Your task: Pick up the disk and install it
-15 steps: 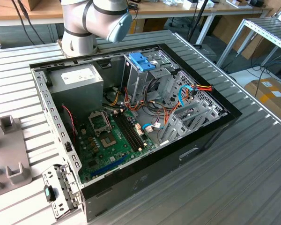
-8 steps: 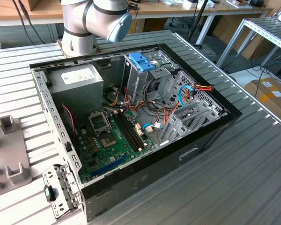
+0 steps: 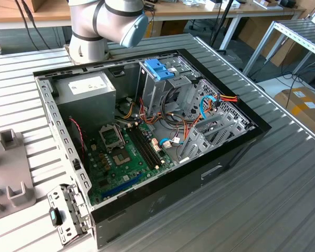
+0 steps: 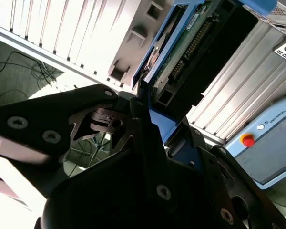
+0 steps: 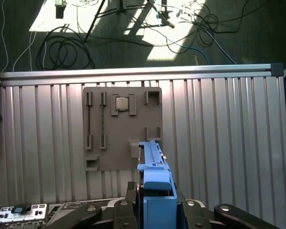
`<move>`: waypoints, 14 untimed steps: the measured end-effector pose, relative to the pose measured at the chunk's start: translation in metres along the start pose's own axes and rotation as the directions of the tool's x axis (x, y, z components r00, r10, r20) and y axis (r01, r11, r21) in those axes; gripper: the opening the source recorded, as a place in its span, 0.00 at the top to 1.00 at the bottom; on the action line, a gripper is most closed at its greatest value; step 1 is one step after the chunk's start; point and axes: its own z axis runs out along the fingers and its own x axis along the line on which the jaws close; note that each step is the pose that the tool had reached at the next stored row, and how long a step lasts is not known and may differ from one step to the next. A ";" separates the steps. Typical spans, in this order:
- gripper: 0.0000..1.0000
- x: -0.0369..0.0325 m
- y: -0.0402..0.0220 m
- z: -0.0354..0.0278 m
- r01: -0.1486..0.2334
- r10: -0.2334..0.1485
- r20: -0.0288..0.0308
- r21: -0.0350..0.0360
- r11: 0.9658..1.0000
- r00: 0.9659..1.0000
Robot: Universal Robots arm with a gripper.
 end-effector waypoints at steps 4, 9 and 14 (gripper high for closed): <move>0.63 -0.0002 -0.0031 0.0001 0.000 0.000 0.000 0.000 1.000 1.000; 0.63 -0.0004 -0.0071 0.0003 0.000 0.000 0.000 0.000 1.000 1.000; 0.63 -0.0006 -0.0106 0.0004 0.000 0.000 0.000 0.000 1.000 1.000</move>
